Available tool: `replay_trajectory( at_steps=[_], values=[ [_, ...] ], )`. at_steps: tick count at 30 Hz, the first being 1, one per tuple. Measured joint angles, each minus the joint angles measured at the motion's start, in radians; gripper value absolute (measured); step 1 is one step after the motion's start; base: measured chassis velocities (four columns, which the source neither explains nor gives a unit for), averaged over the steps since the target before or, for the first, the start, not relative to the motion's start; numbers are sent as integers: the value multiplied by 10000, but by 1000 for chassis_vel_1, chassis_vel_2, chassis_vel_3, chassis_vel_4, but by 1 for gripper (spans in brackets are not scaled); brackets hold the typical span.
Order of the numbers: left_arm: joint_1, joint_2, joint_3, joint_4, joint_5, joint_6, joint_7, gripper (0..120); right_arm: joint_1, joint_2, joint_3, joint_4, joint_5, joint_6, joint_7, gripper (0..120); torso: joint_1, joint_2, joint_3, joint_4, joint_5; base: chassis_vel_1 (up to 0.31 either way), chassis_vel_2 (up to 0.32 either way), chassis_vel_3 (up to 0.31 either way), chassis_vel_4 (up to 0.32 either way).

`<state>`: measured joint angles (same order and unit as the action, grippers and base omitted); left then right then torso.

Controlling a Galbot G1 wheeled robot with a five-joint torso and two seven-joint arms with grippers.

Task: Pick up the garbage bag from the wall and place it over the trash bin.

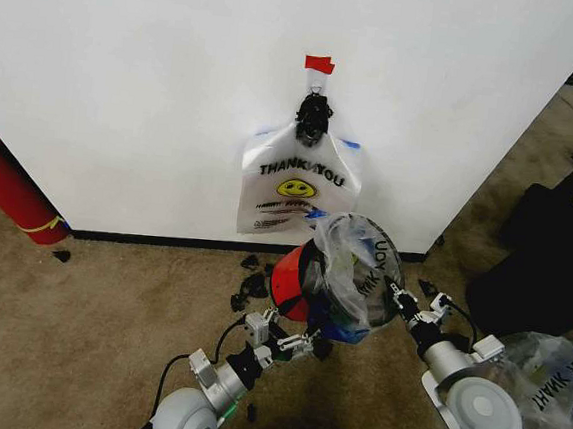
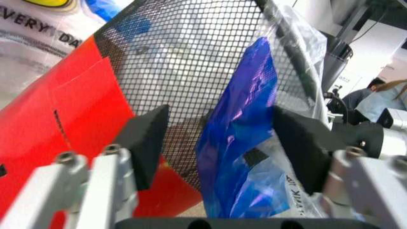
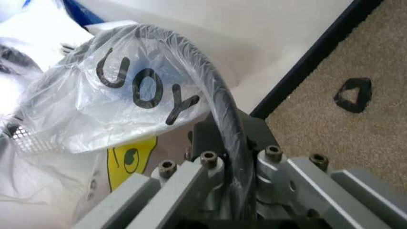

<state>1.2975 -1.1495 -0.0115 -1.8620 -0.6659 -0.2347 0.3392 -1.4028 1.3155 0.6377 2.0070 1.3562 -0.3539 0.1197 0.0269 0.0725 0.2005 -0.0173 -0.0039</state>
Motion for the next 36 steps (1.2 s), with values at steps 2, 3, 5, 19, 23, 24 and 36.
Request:
replay_trajectory(
  at_steps=[2,3,5,19,23,24,36],
  values=[
    [-4,5,4,-8,-9,-19,-1,52,17,26,-29,-15,-72,29,-17,0,0,0,0,0,0,0,0,0,0],
    [-5,12,5,-14,-13,-27,-1,49,29,35,-34,-30,-87,38,-19,0,0,0,0,1,0,0,0,0,0],
    [0,43,-6,-26,-20,-40,-1,39,48,42,-43,-63,-113,57,-24,0,0,0,0,0,0,0,0,0,0],
    [64,-6,-38,-224,-172,10,-510,0,7,60,-77,-87,-469,171,-110,0,0,0,0,0,0,0,0,0,0],
    [57,-43,-59,-108,-225,84,-792,0,15,77,-74,-79,-478,181,-110,0,0,0,0,0,0,0,0,0,0],
    [53,-58,-72,31,-224,100,-974,0,15,79,-68,-79,-478,185,-110,0,0,0,0,1,0,0,0,0,0],
    [-119,-316,137,452,453,1002,-2285,0,-53,168,-107,91,-527,218,-188,0,0,0,0,0,-1,0,0,0,0]
  ],
)
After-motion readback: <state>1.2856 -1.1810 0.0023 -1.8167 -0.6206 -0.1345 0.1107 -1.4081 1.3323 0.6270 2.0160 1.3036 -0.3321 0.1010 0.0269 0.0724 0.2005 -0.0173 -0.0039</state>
